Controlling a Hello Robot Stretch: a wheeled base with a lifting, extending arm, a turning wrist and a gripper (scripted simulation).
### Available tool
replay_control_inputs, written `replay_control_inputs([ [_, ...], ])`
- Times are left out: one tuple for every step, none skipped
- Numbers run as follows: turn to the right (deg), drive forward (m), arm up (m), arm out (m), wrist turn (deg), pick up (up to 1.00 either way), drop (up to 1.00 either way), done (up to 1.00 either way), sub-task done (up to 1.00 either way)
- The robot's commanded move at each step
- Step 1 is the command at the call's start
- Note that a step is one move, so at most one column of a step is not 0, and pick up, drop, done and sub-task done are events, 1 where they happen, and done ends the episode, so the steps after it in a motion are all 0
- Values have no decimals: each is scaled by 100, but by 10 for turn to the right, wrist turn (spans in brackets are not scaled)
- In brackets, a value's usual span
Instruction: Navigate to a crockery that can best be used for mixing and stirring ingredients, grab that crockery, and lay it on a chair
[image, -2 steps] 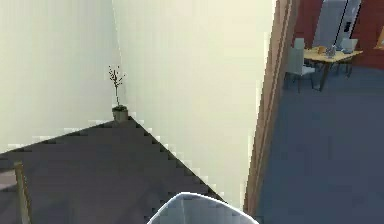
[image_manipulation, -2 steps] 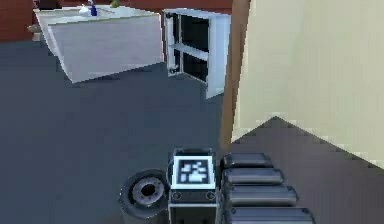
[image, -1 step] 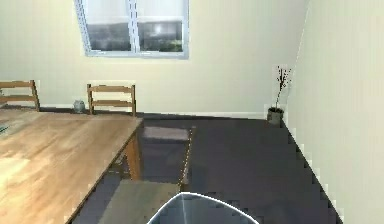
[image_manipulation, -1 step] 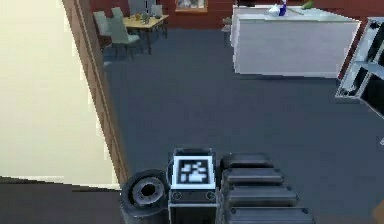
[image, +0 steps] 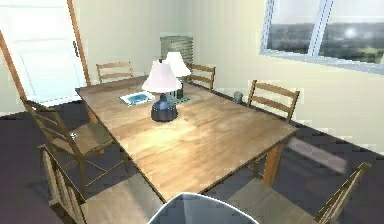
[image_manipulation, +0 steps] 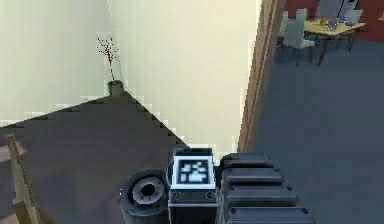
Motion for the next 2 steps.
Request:
replay_control_inputs([
  [-90,0,0,0,0,0,0,0,0],
  [450,0,0,0,0,0,0,0,0],
])
